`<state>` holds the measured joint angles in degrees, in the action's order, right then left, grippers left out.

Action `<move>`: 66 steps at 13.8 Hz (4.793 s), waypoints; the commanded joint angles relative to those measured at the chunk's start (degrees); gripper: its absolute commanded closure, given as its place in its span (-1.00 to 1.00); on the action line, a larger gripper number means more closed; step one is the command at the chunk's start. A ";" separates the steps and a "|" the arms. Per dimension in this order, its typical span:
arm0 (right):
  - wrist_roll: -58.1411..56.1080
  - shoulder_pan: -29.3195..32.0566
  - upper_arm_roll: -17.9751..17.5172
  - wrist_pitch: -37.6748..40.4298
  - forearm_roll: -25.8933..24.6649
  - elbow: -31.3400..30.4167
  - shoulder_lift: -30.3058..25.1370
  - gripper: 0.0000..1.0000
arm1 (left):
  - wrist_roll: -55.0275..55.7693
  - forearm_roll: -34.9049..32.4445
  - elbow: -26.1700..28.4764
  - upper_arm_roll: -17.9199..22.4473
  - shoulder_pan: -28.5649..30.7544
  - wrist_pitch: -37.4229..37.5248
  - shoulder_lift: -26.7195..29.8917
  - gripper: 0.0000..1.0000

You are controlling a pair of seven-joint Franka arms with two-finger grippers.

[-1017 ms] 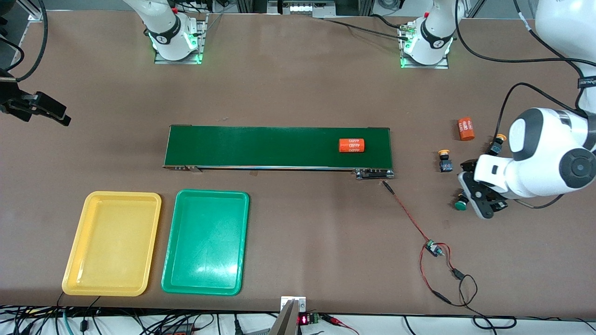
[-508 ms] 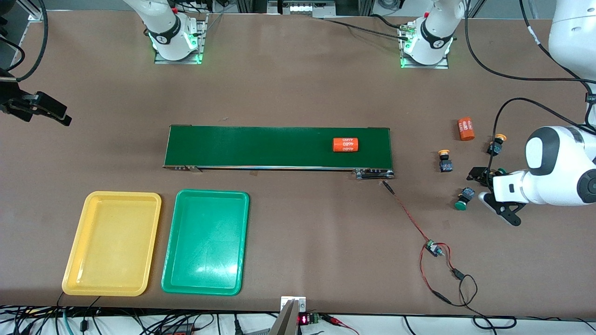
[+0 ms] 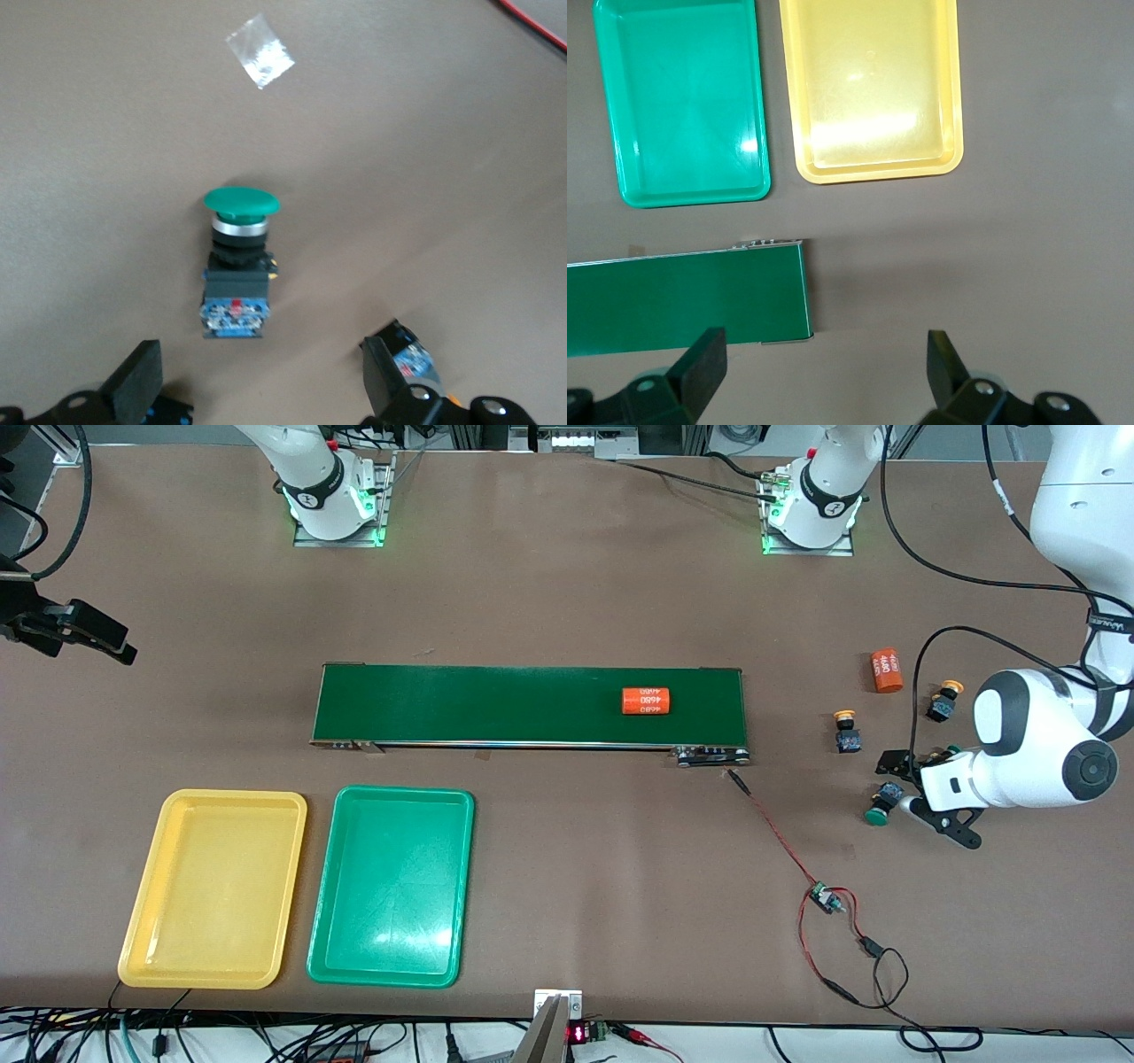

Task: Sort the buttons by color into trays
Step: 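Lower the left gripper and grasp the green-capped button, then place the green button on the conveyor belt and open the left gripper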

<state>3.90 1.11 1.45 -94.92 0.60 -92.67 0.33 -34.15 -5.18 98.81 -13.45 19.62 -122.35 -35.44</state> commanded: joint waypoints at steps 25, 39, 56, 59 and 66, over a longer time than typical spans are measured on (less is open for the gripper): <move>-0.38 -0.06 0.05 0.52 0.89 0.21 -0.24 -1.00 | 0.75 -1.24 6.56 1.06 -1.94 -5.18 5.53 1.00; -0.47 -0.06 -0.04 0.52 0.89 0.21 -0.15 -1.00 | 41.25 7.02 19.22 0.44 -26.71 2.56 22.70 1.00; -0.47 -0.76 -0.04 0.70 0.89 0.21 -0.15 -1.00 | 55.86 16.08 19.40 0.53 -31.39 -1.04 16.45 0.99; -0.47 -0.76 -0.04 0.70 0.89 0.21 -0.15 -1.00 | 55.17 16.08 18.88 0.62 -31.39 -1.48 15.84 -0.90; -0.47 -0.76 -0.04 0.70 0.89 0.21 -0.15 -1.00 | 54.90 15.29 16.51 1.05 -30.43 -0.43 22.60 -1.00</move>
<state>3.87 0.43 1.42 -94.89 0.63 -92.67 0.35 21.32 9.55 115.43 -13.15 -11.23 -123.78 -16.14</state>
